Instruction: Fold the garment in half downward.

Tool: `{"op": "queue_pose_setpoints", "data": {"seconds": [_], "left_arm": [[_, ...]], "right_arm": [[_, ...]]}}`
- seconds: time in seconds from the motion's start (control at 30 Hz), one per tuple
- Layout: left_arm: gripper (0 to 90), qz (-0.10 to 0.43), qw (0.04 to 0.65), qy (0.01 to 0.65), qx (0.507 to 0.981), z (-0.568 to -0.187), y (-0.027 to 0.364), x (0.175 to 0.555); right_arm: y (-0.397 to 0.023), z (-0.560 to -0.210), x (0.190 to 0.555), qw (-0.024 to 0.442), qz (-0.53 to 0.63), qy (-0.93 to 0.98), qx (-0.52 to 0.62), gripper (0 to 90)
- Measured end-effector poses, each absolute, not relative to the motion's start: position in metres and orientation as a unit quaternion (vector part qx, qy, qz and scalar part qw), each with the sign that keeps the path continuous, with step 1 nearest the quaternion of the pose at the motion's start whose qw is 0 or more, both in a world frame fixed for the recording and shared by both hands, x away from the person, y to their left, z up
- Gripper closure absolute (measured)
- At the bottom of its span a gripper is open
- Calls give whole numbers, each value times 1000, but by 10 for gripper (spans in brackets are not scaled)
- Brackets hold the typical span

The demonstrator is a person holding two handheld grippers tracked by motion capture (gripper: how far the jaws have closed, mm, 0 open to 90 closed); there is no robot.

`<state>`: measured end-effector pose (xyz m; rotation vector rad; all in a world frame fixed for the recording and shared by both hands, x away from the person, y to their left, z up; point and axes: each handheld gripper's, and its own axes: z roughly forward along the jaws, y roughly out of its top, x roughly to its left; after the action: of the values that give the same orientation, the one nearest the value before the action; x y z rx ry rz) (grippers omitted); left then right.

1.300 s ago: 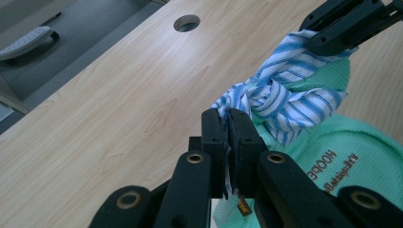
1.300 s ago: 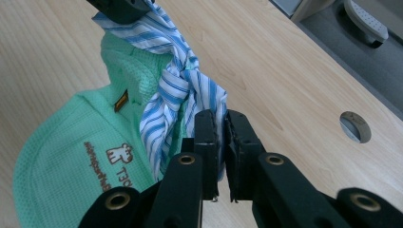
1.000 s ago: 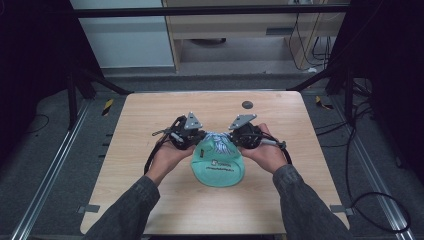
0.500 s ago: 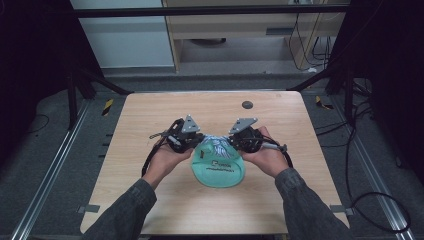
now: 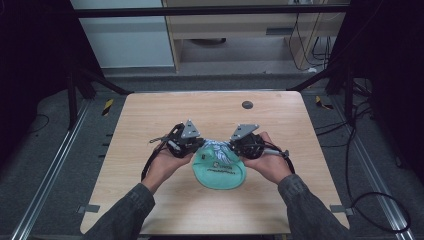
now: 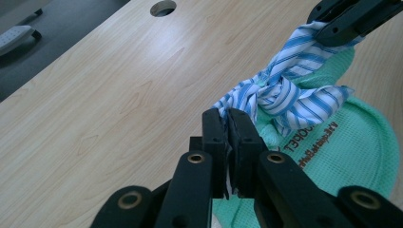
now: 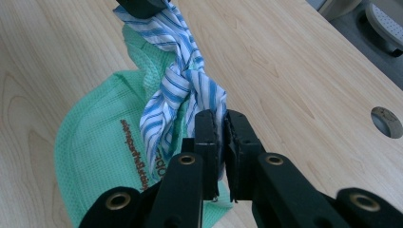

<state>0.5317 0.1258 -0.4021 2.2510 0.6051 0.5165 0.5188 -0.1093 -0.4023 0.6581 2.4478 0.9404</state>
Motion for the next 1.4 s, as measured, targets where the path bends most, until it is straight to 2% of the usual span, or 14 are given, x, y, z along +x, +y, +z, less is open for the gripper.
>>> {"op": "queue_pose_setpoints", "data": {"seconds": [1.4], "left_arm": [[865, 176, 383, 231, 877, -428, 123, 502]], "right_arm": [[-117, -431, 488, 208, 341, 888, 229, 834]]}}
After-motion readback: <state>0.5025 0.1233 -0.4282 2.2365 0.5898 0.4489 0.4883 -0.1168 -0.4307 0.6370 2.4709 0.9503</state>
